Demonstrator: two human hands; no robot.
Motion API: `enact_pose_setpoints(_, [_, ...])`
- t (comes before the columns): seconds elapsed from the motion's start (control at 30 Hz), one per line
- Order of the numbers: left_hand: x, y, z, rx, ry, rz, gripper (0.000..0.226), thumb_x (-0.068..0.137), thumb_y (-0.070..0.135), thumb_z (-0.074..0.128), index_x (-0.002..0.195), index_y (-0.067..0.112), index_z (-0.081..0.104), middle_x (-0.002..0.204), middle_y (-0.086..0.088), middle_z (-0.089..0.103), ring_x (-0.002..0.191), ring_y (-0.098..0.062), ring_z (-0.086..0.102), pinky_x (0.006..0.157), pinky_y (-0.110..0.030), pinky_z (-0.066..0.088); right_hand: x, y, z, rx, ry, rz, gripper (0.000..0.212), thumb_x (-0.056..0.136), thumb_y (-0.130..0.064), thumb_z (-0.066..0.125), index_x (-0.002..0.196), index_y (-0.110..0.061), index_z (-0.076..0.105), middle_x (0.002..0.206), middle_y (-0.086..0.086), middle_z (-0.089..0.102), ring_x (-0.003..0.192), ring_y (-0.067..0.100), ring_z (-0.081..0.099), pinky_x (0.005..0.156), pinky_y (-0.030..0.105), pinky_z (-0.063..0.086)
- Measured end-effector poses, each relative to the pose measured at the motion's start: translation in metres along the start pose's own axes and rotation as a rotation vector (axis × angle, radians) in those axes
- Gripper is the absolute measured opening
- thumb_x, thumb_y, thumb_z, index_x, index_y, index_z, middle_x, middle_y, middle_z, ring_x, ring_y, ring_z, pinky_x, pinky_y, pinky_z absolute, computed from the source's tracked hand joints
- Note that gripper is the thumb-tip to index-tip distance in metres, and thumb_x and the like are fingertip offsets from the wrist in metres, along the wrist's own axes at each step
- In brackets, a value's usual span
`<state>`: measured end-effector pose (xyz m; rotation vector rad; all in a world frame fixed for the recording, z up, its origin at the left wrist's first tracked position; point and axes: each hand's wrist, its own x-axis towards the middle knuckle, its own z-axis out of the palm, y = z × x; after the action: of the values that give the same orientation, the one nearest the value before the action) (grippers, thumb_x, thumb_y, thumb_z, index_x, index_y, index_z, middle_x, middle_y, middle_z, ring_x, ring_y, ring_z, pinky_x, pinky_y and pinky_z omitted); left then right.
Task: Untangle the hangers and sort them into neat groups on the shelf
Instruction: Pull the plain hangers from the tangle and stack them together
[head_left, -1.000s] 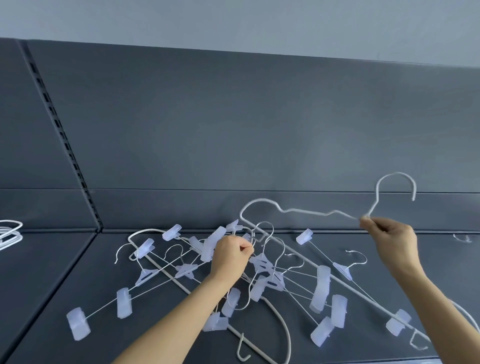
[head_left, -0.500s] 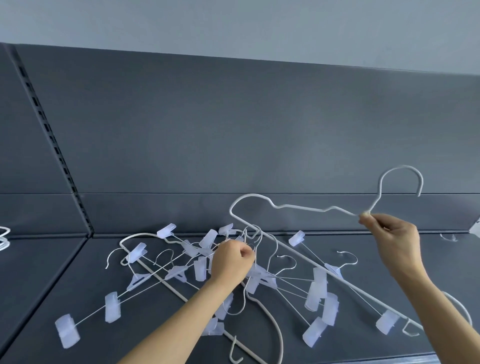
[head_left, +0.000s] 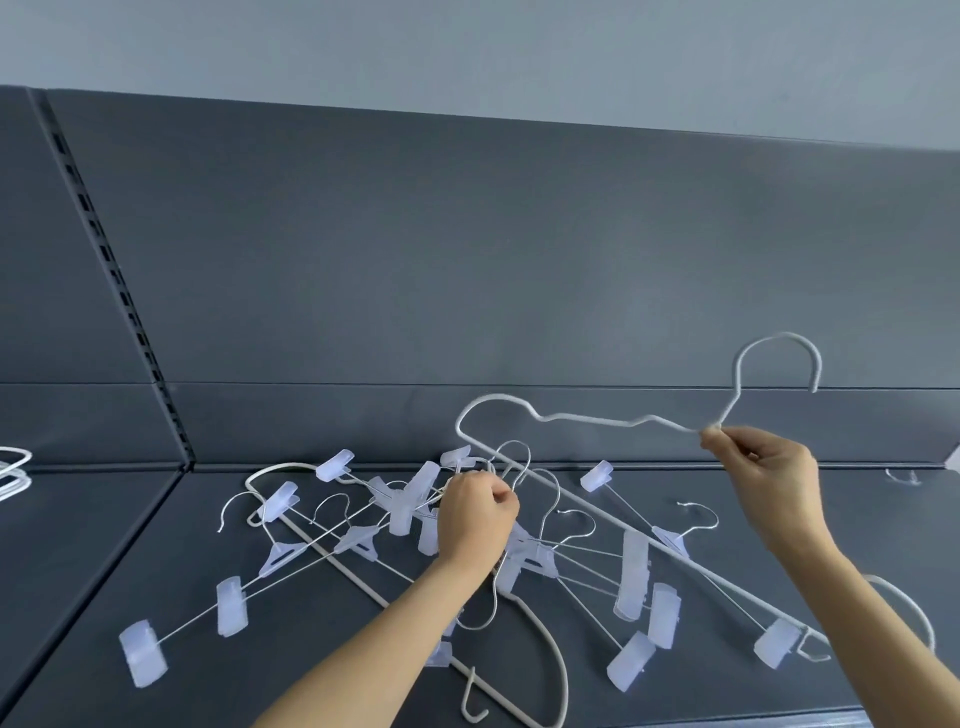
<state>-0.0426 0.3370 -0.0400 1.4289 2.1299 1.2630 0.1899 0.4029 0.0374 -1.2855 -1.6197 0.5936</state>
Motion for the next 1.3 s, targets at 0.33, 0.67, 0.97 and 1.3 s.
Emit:
enact_pose_setpoints(0.33, [-0.001, -0.001, -0.009, -0.012, 0.021, -0.017, 0.018, 0.083, 0.008, 0.057, 0.069, 0.001, 0.066, 0.064, -0.008, 0.067, 0.064, -0.023, 0.061, 0.058, -0.029, 0.05, -0.002, 0.0, 0.005, 0.043, -0.008, -0.032, 0.015, 0.084, -0.017, 0.063, 0.071, -0.013, 0.067, 0.073, 0.031, 0.062, 0.056, 0.008, 0.041, 0.049, 0.01, 0.034])
enact_pose_setpoints(0.67, [0.001, 0.003, -0.009, 0.017, 0.011, 0.022, 0.021, 0.084, 0.007, 0.053, 0.067, 0.0, 0.063, 0.065, -0.019, 0.065, 0.057, -0.026, 0.052, 0.065, -0.04, 0.05, 0.004, 0.008, 0.012, 0.008, 0.043, 0.053, 0.019, 0.084, -0.025, 0.063, 0.077, -0.01, 0.07, 0.061, 0.015, 0.057, 0.062, 0.02, 0.043, 0.063, 0.031, 0.036])
enact_pose_setpoints(0.97, [-0.006, -0.027, -0.016, 0.365, -0.068, -0.039, 0.013, 0.086, 0.012, 0.053, 0.077, 0.01, 0.062, 0.075, -0.002, 0.066, 0.067, -0.019, 0.058, 0.053, -0.027, 0.042, 0.006, 0.01, 0.008, 0.011, 0.087, 0.072, 0.023, 0.086, -0.026, 0.061, 0.071, -0.009, 0.066, 0.054, 0.009, 0.042, 0.054, 0.014, 0.032, 0.054, 0.028, 0.032])
enact_pose_setpoints(1.3, [-0.006, -0.003, 0.015, 0.3, -0.059, 0.245, 0.022, 0.082, 0.026, 0.064, 0.07, 0.007, 0.068, 0.074, -0.003, 0.06, 0.08, -0.019, 0.047, 0.072, -0.025, 0.038, 0.007, 0.011, 0.008, 0.035, 0.088, 0.045, 0.02, 0.086, -0.024, 0.061, 0.073, -0.009, 0.067, 0.054, 0.008, 0.042, 0.048, 0.007, 0.036, 0.045, 0.012, 0.031])
